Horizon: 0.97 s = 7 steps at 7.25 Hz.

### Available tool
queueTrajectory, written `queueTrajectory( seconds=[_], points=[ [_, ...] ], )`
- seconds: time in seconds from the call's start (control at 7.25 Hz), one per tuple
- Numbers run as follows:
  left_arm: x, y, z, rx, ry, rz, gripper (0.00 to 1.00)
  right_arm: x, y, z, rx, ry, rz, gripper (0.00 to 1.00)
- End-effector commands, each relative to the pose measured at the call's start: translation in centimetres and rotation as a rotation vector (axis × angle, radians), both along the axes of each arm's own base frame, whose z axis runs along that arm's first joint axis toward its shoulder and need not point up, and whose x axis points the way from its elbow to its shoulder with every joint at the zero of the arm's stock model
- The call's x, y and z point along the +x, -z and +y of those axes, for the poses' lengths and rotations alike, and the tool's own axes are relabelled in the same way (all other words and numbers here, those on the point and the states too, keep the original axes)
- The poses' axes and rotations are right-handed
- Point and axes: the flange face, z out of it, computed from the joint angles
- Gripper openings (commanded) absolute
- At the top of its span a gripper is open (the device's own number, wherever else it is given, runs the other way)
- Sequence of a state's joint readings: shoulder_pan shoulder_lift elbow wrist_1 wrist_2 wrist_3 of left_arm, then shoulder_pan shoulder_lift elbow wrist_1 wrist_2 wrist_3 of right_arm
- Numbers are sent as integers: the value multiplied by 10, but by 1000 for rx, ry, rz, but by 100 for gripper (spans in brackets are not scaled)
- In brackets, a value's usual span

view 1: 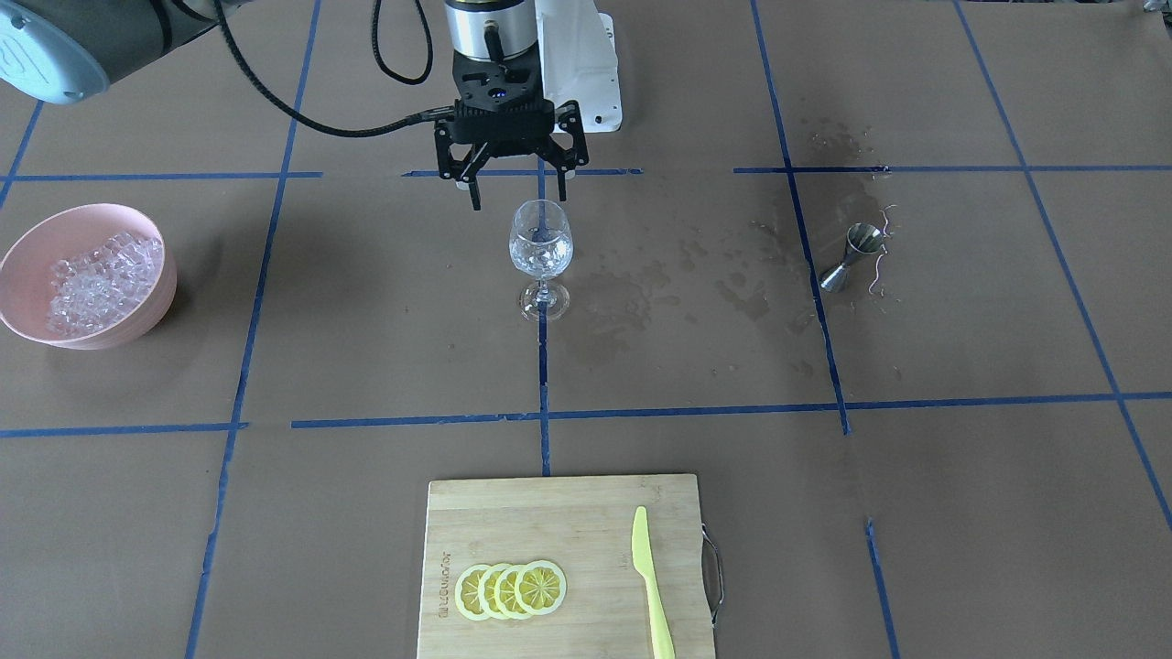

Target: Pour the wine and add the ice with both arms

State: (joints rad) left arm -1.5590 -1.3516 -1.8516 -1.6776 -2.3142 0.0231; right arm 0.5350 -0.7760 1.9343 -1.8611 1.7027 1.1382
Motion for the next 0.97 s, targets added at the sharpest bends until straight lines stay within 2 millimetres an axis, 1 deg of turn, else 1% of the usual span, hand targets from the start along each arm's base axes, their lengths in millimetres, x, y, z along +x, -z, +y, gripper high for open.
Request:
queueTrajectory(
  seconds=[0.0, 0.28, 0.41, 0.55, 0.69, 0.83],
  points=[
    [2, -1, 0, -3, -4, 2, 100, 87, -57, -48, 25, 91, 41, 100],
    [2, -3, 0, -11, -3, 2, 100, 176, -107, -98, 56, 161, 74, 100],
    [1, -6, 6, -21, -3, 3, 100, 233, -153, -121, 83, 199, 130, 100],
    [0, -5, 7, -20, 1, 3, 100, 286, -200, -133, 113, 258, 179, 100],
    [0, -5, 6, -23, 1, 3, 100, 337, -250, -135, 127, 320, 206, 100],
    [0, -7, 8, -36, 1, 3, 100, 392, -301, -127, 127, 368, 194, 100]
  ],
)
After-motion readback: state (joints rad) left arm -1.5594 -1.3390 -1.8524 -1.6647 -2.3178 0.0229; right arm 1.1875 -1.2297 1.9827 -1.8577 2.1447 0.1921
